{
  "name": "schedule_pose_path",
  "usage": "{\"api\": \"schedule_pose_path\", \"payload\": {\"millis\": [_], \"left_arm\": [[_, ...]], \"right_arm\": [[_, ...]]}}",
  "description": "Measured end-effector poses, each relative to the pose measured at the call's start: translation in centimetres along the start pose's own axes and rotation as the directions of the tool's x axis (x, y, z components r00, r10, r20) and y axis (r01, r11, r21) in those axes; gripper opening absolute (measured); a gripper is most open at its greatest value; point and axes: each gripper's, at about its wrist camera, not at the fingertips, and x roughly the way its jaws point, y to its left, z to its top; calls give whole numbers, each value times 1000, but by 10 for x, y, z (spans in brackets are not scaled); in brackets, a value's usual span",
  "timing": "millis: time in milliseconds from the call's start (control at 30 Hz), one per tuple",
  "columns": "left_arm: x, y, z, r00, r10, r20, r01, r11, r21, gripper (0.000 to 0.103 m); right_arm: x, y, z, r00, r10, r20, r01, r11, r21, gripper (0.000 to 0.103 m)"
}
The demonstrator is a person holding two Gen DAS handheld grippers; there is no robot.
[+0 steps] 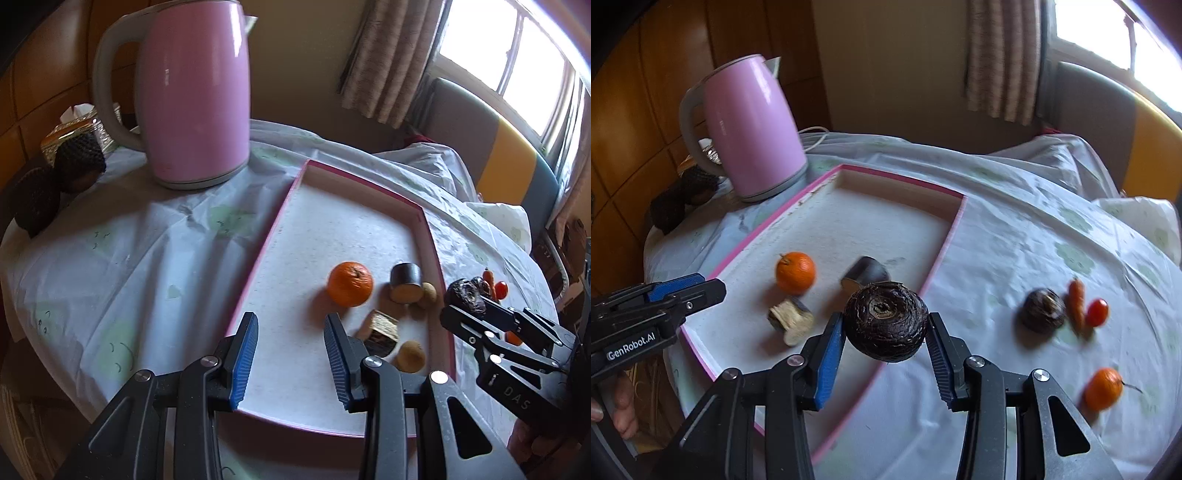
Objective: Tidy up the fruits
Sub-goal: 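Carry the dark round root into the tray and open the right gripper, then withdraw both grippers from the tray toward the remaining produce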
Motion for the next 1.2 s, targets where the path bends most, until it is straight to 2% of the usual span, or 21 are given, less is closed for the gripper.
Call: {"api": "schedule_pose_path", "payload": {"millis": [200, 467, 533, 633, 900, 1000, 1067, 1200], "left_arm": [[2, 6, -1, 1000, 3, -6, -3, 1000, -12, 37], [0, -1, -2, 1000, -1, -2, 1, 1000, 12, 37], [-2, -3, -3, 1000, -3, 3, 3, 1000, 18, 37], [-4, -7, -4, 1000, -4, 8, 4, 999, 33, 37], [-9, -19, -7, 1000, -16, 19, 14, 997, 75, 37], [-10, -23, -8, 1000, -21, 21, 19, 996, 85, 37], [-11, -26, -9, 1000, -22, 19, 20, 996, 92, 37], [-10, -31, -11, 1000, -24, 13, 23, 994, 107, 37]], "right_arm": [[30, 15, 4, 997, 4, -78, -7, 999, -39, 45], [43, 22, -4, 995, 7, -102, -12, 998, -57, 46], [40, 22, -6, 996, 8, -89, -13, 998, -59, 49], [30, 23, -7, 999, 3, -53, -6, 998, -62, 63], [-10, 15, -17, 997, -43, 59, 45, 998, -36, 73], [-26, 6, -25, 991, -70, 115, 70, 998, 10, 80], [-38, -3, -31, 983, -100, 152, 93, 994, 53, 90], [-51, -22, -41, 971, -178, 160, 157, 978, 136, 95]]}}
